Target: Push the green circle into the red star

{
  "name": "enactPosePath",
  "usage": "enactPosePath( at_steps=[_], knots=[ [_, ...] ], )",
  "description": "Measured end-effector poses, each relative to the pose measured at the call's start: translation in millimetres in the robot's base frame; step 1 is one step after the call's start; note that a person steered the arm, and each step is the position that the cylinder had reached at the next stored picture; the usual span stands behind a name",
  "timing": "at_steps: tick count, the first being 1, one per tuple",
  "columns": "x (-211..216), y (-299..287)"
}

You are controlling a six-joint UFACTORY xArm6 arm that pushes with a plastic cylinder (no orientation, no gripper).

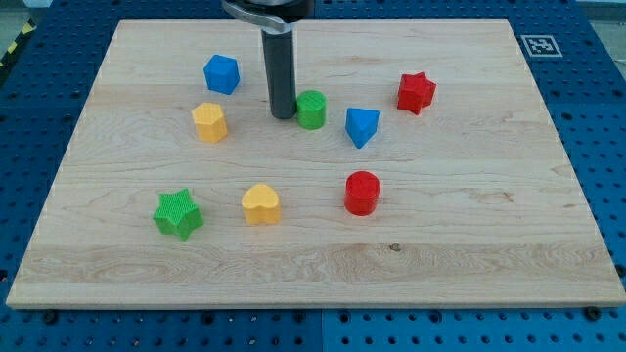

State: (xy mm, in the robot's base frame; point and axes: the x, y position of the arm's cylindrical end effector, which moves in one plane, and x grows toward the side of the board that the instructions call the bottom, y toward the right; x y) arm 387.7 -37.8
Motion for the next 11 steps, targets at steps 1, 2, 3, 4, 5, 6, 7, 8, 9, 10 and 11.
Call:
enactPosePath(
  at_steps=[1,2,3,4,5,6,7,8,9,10,11],
  knots=[
    [23.1,0.0],
    [24.2,0.0],
    [13.5,0.4],
    [-0.3,10.9],
    [11.5,43.6],
    [11.6,65.2],
    [11.6,69.6],
    [8.7,69.6],
    [-3.6,71.1],
    [-7.6,84.2],
    [-8.3,115.5]
  ],
)
